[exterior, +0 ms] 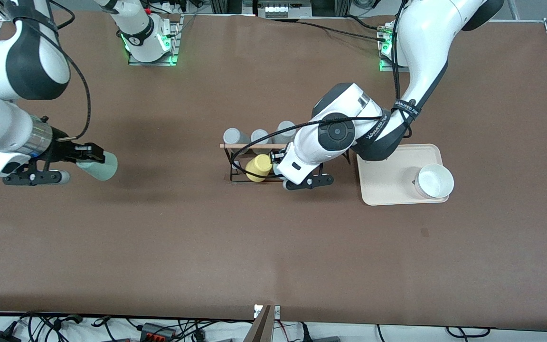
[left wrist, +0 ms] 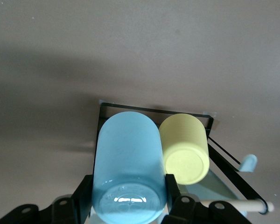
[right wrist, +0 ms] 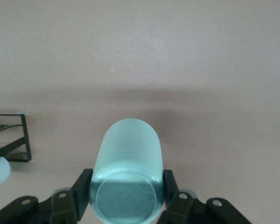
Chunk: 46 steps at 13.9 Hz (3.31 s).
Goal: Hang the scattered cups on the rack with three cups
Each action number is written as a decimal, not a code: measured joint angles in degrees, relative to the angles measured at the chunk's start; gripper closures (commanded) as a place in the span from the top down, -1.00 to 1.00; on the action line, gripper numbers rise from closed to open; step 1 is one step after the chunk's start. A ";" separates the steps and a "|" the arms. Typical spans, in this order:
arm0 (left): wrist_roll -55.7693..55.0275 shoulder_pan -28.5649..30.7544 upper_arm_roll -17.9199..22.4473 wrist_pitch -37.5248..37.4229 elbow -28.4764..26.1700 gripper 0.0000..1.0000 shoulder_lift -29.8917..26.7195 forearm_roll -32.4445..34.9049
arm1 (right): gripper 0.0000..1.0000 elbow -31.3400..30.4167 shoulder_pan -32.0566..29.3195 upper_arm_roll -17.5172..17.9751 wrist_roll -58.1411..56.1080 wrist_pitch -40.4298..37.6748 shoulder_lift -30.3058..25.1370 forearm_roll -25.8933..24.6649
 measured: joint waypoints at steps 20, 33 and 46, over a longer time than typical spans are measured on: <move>16.89 20.00 3.78 -34.12 2.34 1.00 -24.09 2.94 | -0.48 16.73 27.23 0.42 38.47 5.01 16.12 1.19; 35.43 28.48 3.72 -19.49 -27.54 1.00 -44.27 -7.50 | -0.36 17.06 30.32 0.35 40.09 6.91 24.11 -2.23; 35.58 30.28 2.90 -25.08 -16.88 1.00 -38.15 -0.35 | 1.00 24.09 27.75 -2.88 31.92 5.62 23.29 -2.81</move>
